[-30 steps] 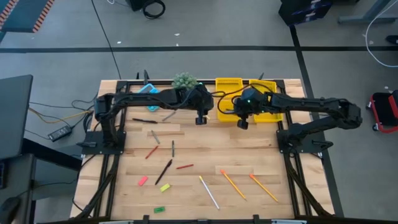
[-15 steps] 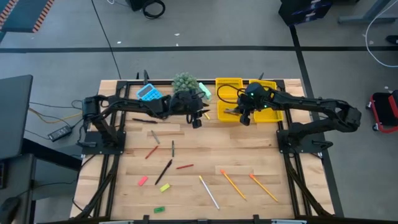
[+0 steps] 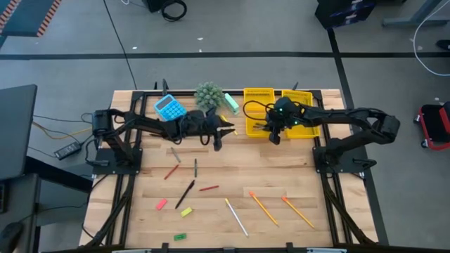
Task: Sort crayons/erasers/pens/pencils in bins
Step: Put the middle gray crayon into the bottom left yellow bin, then put the yellow pen into the top right yellow bin
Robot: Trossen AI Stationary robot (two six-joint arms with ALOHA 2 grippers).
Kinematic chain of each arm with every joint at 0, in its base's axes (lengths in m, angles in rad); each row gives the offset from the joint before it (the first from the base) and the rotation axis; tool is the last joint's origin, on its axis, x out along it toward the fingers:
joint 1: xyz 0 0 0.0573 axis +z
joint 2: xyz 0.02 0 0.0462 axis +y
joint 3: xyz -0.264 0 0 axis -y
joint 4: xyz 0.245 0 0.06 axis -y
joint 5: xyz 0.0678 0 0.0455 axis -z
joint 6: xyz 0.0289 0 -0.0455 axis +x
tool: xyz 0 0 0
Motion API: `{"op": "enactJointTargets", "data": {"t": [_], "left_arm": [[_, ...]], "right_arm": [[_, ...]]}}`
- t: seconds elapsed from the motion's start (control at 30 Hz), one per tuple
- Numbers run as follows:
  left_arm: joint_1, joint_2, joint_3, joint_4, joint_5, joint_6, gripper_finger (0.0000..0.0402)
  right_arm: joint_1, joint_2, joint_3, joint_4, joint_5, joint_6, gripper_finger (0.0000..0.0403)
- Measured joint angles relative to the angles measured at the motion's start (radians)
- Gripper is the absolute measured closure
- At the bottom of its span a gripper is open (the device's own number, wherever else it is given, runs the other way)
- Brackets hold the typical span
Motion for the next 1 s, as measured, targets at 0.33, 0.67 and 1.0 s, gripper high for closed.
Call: {"op": "enactJointTargets", "data": {"t": [0.33,0.67,1.0], "left_arm": [[-0.055,0.001,0.000,-0.001,0.002,0.047,0.0313],[-0.067,0.002,0.000,-0.001,-0.001,0.037,0.0326],[-0.084,0.002,0.000,-0.005,0.000,0.049,0.0340]], "right_arm": [[-0.006,0.061,0.000,0.041,0.003,0.003,0.0353],[-0.011,0.057,0.000,0.039,0.007,0.013,0.0336],[-0.026,0.000,0.000,0.031,0.038,0.051,0.0301]]}}
